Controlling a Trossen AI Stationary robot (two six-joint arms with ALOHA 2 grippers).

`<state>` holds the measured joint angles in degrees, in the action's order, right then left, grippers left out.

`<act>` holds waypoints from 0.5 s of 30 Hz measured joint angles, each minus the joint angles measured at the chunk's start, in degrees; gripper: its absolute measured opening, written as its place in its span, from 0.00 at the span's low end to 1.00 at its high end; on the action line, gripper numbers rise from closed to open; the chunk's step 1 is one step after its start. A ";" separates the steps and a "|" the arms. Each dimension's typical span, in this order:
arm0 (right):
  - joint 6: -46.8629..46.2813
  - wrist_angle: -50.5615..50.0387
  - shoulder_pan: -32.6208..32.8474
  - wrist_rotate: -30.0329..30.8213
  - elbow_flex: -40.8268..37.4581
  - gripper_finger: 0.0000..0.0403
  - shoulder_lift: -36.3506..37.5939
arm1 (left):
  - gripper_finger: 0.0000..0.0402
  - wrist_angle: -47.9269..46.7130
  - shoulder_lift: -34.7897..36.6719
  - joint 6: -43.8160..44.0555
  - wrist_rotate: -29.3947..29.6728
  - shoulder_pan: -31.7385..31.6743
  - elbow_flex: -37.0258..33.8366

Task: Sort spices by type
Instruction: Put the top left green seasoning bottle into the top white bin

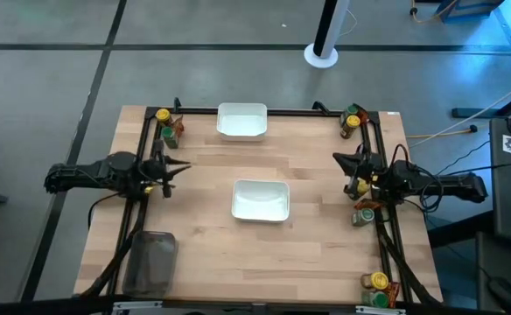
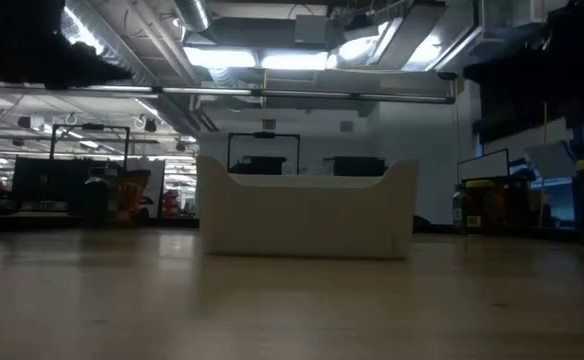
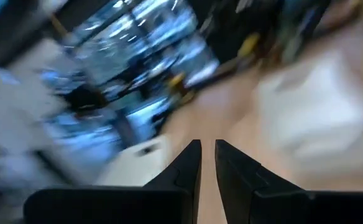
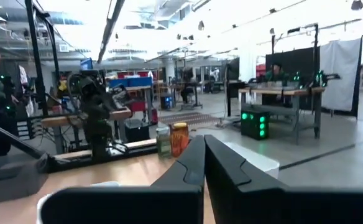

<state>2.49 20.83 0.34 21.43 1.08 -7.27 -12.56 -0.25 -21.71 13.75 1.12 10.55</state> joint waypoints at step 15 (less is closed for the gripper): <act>10.31 10.15 -1.02 5.81 0.00 0.02 -11.54 | 0.10 13.38 -0.46 26.95 1.37 -0.52 0.02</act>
<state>12.80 30.98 -0.68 27.24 1.08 -18.81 0.81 -0.71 5.24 15.12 0.61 10.57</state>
